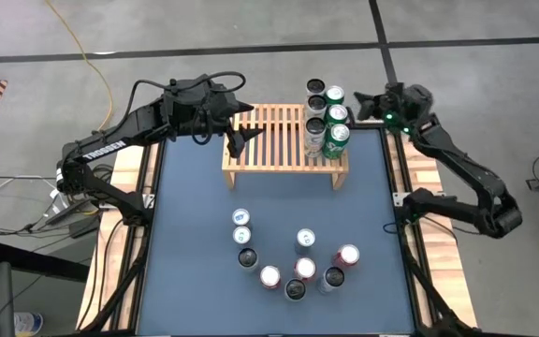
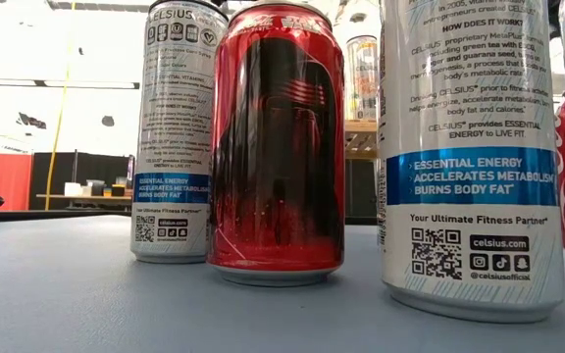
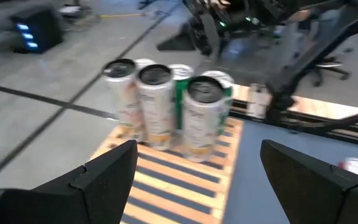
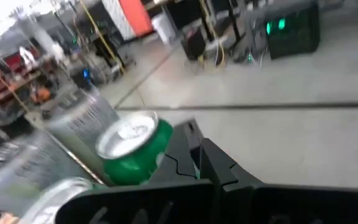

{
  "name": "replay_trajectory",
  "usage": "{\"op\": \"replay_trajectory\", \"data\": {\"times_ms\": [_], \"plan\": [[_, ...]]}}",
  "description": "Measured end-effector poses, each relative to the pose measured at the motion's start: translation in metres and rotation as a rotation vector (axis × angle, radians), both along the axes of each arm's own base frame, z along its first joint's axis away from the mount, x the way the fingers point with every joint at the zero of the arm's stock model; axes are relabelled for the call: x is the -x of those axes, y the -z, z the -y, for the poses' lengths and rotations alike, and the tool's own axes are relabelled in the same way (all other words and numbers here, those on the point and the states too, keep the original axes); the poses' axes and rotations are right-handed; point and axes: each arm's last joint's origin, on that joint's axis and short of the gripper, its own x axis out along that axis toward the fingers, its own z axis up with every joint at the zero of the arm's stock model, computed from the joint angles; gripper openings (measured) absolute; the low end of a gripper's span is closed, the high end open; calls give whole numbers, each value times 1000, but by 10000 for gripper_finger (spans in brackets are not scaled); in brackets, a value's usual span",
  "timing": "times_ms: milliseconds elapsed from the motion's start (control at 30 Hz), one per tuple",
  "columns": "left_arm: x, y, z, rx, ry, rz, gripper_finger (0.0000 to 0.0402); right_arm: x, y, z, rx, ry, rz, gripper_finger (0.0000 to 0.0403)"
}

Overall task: Place canned beverage on shelf
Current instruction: Put the left white-blue soda can on the shelf

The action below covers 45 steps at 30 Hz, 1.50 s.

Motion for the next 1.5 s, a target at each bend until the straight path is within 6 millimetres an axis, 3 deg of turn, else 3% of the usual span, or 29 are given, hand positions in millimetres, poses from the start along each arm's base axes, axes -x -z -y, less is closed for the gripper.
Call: {"op": "replay_trajectory", "data": {"times_ms": [167, 267, 400, 600, 800, 1000, 1267, 1500], "plan": [[-2, 1, 8, 60, 243, 10, 327, 16, -27, -34, 74, -61, -42, 0], [-2, 4, 20, 123, 428, -16, 327, 23, -44, -61, 114, -179, -84, 0], [1, 18, 37, 214, 498, -160, 327, 33, -58, -100, 82, -381, -189, 9], [9, 20, 60, 295, 549, -233, 327, 53, -73, -143, -119, -527, -268, 79], [25, 14, 82, 252, 584, -262, 327, 58, -79, -156, -245, -603, -215, 172], [44, 22, 102, 258, 493, -421, 327, 40, -70, -150, -320, -645, -285, 228], [46, 22, 121, 254, 523, -426, 327, -7, -58, -146, -382, -810, -449, 231], [54, 17, 126, 243, 486, -402, 327, -64, -33, -180, -475, -1048, -677, 231]]}}
